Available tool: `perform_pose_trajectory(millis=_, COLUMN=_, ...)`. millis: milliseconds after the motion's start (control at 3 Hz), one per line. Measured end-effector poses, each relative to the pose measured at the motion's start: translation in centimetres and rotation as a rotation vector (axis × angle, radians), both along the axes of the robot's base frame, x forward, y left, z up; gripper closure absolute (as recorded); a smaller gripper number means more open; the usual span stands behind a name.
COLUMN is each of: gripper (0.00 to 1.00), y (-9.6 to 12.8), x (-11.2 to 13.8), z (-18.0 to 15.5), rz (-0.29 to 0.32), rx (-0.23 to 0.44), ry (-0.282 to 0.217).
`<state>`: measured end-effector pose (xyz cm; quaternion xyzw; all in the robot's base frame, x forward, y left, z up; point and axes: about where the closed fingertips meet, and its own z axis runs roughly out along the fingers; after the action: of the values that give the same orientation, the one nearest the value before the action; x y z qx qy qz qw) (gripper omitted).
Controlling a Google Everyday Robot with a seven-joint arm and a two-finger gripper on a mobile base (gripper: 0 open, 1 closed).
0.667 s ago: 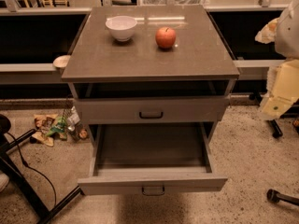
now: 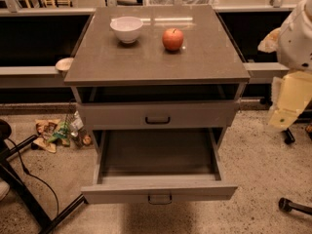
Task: Close middle drawer
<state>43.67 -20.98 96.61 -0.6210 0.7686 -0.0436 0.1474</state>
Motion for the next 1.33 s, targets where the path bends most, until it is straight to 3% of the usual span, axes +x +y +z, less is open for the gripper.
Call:
perform_pose_trajectory(millis=667, gripper=0.00, y=2.5, x=-2.2, z=-10.4, rz=0.050, rx=0.030, ry=0.125)
perform_pose_trajectory(millis=1000, gripper=0.00, y=3.5, x=-3.7, z=-15.4, rz=0.046, rx=0.072, ry=0.192)
perform_pose_trajectory(millis=1333, gripper=0.00, y=3.5, x=-4.0, z=-15.8, rz=0.046, rx=0.070, ry=0.199)
